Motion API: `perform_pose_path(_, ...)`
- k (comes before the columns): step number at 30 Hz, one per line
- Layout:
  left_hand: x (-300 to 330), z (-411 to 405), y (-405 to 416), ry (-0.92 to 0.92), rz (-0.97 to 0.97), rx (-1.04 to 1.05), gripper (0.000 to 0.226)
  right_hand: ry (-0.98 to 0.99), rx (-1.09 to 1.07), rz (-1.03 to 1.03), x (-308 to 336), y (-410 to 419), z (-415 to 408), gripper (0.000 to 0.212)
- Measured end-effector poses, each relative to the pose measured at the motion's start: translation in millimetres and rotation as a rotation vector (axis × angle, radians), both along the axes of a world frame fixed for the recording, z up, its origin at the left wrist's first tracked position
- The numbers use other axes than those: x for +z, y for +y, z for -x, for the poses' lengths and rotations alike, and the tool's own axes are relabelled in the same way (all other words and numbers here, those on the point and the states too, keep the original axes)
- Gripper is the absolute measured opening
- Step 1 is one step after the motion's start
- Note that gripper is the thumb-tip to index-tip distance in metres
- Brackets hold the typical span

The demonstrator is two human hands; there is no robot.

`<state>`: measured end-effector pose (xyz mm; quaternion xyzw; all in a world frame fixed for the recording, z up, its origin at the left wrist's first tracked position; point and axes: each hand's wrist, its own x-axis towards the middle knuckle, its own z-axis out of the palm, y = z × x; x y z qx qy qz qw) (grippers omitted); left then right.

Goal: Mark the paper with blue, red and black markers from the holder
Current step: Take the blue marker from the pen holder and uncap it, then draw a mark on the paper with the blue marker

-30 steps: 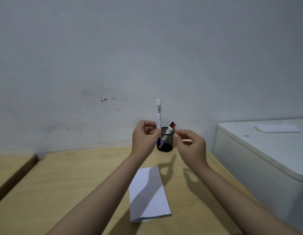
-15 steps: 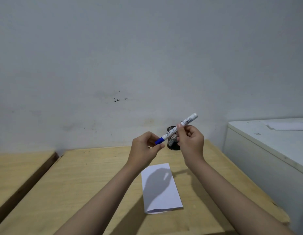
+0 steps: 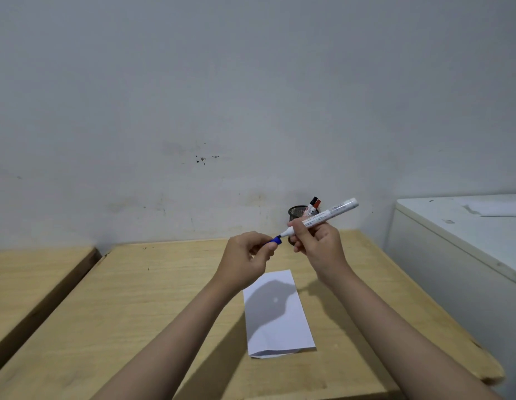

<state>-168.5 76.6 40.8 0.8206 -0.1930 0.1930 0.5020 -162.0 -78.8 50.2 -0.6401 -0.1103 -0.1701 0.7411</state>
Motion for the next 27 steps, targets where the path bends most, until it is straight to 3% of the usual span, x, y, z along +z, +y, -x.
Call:
perform_pose_path(4,-13.6,-16.2,15.5,0.161,0.054,0.043,0.01,0.067,-0.099,-0.138,-3.1,-14.7,-9.9,0.019)
perform_pose_path(8,-31.2,-42.9,30.8,0.24,-0.014,0.135,0.019,0.105,-0.133,-0.083,-19.0,-23.4,-12.9,0.02)
perform_pose_path(19,-74.2,-111.1,32.3,0.51,-0.242,0.207,0.004,0.201,-0.141,0.015,-61.0,-30.5,-32.4,0.018)
perform_pose_path(24,-78.2,-118.2,33.8,0.566,-0.308,0.167,0.02,0.235,-0.094,0.016,-67.9,-17.9,-38.8,0.015)
perform_pose_path(27,-74.9,-110.4,38.8,0.584,-0.228,0.153,0.028,0.221,-0.072,0.022,-67.4,-5.1,-43.1,0.011)
